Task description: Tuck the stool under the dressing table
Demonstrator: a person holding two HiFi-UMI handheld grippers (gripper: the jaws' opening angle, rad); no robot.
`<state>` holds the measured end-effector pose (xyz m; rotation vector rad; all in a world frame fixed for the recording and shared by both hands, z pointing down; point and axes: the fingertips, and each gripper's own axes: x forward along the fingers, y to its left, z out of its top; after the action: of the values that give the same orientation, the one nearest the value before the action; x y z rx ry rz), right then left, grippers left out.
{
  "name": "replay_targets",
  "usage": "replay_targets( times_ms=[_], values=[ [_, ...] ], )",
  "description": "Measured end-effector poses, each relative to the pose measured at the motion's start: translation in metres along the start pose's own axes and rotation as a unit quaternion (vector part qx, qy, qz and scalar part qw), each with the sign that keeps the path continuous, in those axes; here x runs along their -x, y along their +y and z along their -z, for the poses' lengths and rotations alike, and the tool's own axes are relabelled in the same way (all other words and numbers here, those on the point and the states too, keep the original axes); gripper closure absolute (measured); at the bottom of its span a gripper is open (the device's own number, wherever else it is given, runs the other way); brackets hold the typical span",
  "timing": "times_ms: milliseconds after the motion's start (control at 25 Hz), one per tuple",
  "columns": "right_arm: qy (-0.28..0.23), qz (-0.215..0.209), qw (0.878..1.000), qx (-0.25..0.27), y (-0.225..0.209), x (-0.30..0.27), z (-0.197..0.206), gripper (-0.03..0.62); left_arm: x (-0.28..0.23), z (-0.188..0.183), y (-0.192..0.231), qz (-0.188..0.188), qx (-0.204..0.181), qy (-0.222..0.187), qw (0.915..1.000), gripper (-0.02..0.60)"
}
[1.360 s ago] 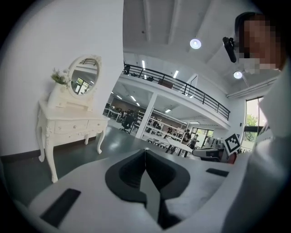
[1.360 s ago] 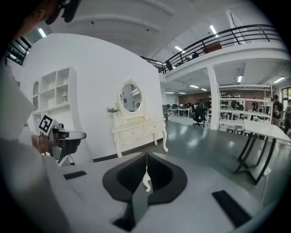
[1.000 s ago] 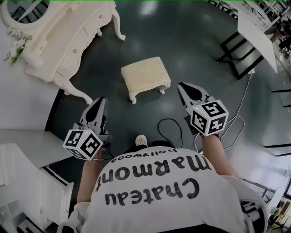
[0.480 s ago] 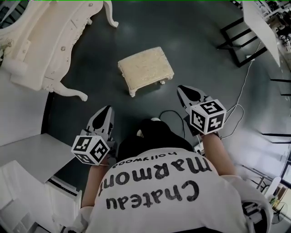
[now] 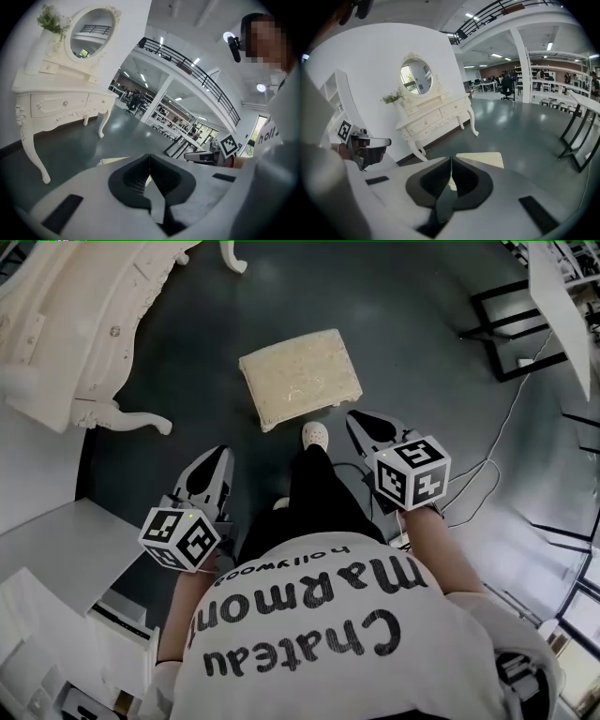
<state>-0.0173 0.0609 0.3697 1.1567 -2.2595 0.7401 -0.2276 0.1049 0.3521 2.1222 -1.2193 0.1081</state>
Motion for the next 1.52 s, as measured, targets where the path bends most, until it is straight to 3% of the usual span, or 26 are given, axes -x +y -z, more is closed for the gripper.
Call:
replay_targets(
  times_ms=[200, 440, 600, 760, 920, 1080, 1280, 1320, 1360, 1400, 1440, 1520],
  values=[
    [0.008, -0.019, 1.000, -0.013, -0.055, -0.036, -0.037, 0.569, -0.059, -0.023, 0.004, -0.014, 0.027, 0.000, 0.9995, 0.560],
    [0.027, -0.055, 0.998, -0.024, -0.123, -0.077, -0.099, 0.569, -0.137, -0.084, -0.002, 0.002, 0.029, -0.042, 0.9987, 0.560],
    [0.034, -0.087, 0.994, -0.052, -0.164, -0.106, -0.123, 0.569, -0.174, -0.101, 0.020, -0.057, 0.035, -0.058, 0.9961, 0.560],
    [0.047, -0.104, 0.987, -0.114, -0.194, -0.138, -0.114, 0.569, -0.192, -0.086, 0.045, -0.098, 0.059, -0.036, 0.9928, 0.560],
    [0.074, -0.096, 0.976, -0.184, -0.218, -0.173, -0.070, 0.569, -0.206, -0.053, 0.080, -0.136, 0.055, 0.003, 0.9892, 0.560],
    [0.166, -0.046, 0.967, -0.189, -0.250, -0.203, 0.023, 0.568, -0.223, 0.007, 0.125, -0.168, 0.052, 0.076, 0.9814, 0.559],
    [0.268, 0.004, 0.931, -0.248, -0.278, -0.211, 0.131, 0.562, -0.229, 0.110, 0.174, -0.179, 0.113, 0.203, 0.9558, 0.558],
    [0.279, 0.005, 0.923, -0.265, -0.281, -0.213, 0.145, 0.537, -0.231, 0.128, 0.179, -0.173, 0.132, 0.221, 0.9507, 0.552],
    [0.285, 0.003, 0.917, -0.280, -0.282, -0.216, 0.157, 0.431, -0.234, 0.143, 0.184, -0.161, 0.145, 0.239, 0.9463, 0.515],
    [0.288, 0.000, 0.912, -0.292, -0.282, -0.219, 0.168, 0.358, -0.238, 0.157, 0.188, -0.148, 0.153, 0.257, 0.9426, 0.415],
    [0.288, -0.003, 0.910, -0.298, -0.282, -0.222, 0.177, 0.358, -0.241, 0.170, 0.191, -0.134, 0.155, 0.273, 0.9398, 0.367],
    [0.289, -0.007, 0.914, -0.286, -0.282, -0.229, 0.192, 0.334, -0.249, 0.192, 0.196, -0.110, 0.152, 0.299, 0.9355, 0.353]
  ],
)
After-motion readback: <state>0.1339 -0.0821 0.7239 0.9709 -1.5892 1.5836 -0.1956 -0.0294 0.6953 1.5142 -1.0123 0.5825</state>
